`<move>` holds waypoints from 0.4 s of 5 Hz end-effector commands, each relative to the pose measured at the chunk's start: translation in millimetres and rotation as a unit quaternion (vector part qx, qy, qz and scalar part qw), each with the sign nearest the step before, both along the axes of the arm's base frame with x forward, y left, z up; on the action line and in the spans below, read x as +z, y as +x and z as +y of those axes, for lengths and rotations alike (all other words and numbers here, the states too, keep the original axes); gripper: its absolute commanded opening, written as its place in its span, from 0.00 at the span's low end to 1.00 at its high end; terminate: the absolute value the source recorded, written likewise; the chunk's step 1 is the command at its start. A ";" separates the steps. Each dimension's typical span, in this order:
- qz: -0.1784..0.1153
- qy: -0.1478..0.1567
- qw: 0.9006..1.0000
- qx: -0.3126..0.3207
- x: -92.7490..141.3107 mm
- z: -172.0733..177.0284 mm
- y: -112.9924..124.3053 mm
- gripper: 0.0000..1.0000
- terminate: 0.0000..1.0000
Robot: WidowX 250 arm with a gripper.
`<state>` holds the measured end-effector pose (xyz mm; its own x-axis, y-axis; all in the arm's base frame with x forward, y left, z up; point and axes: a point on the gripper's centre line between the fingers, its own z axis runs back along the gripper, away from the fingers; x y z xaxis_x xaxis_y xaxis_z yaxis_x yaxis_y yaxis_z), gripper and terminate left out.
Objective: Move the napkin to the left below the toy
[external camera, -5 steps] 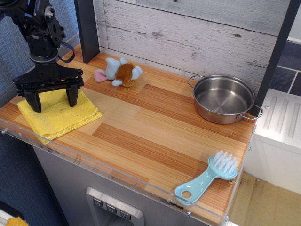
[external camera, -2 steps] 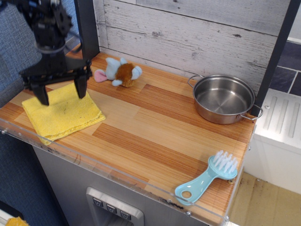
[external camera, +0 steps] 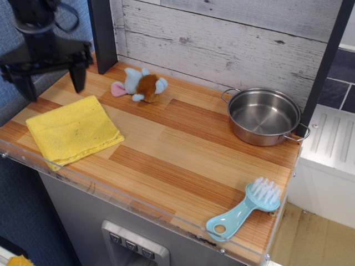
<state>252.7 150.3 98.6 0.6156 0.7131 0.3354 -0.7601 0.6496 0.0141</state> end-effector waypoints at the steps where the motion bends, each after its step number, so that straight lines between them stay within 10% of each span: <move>1: -0.014 0.010 1.000 0.003 9.8 -0.4 -5.9 1.00 0.00; 2: -0.014 0.010 1.000 0.003 9.8 -0.4 -5.9 1.00 1.00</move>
